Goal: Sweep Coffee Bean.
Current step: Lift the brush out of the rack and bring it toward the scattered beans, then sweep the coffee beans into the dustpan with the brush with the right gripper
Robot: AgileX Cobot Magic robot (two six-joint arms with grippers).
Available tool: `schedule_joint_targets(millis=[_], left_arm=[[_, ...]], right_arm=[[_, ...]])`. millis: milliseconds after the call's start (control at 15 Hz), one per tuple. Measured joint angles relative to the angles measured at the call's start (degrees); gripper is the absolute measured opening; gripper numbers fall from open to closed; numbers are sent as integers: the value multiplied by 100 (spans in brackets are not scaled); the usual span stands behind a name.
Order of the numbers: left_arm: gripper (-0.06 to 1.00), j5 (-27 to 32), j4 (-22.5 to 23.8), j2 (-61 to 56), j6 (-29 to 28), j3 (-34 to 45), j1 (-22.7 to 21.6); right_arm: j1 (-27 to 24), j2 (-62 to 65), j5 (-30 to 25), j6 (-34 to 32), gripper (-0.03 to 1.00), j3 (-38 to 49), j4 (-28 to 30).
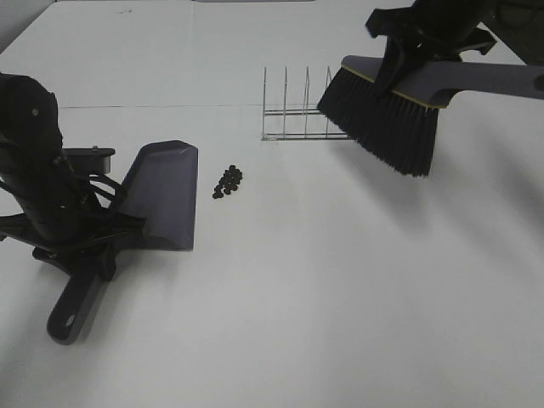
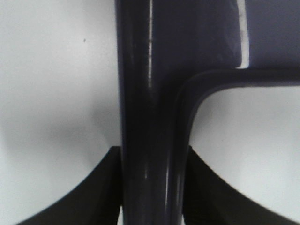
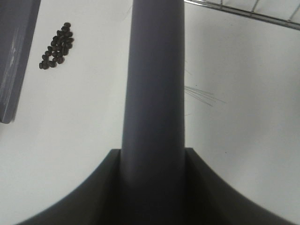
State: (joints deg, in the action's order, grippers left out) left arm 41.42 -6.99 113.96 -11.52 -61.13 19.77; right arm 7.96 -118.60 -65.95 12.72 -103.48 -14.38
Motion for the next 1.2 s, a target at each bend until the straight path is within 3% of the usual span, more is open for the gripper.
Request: schedule_joint_targets(millis=[267,400,600,800,1200], left_arm=[[32,23,-212,206,120,-80,0],[32,57,-264,229,126,-126,0],[32,92,-350,235,126,-138,0],[32,120,-390,235,126,-143,178],[32,126,-430,246,143,-143,252]], right_arm=[[1031,0,791,-1770,28,556,1885],[1324,-69,991,-2361,28,647,2469],[1513,-378,1175,-2532,28,647,2544],[1627,-854,1364,-2538,28,630,2252],[2447,-1702,1278,-2464,28,-458,1702]])
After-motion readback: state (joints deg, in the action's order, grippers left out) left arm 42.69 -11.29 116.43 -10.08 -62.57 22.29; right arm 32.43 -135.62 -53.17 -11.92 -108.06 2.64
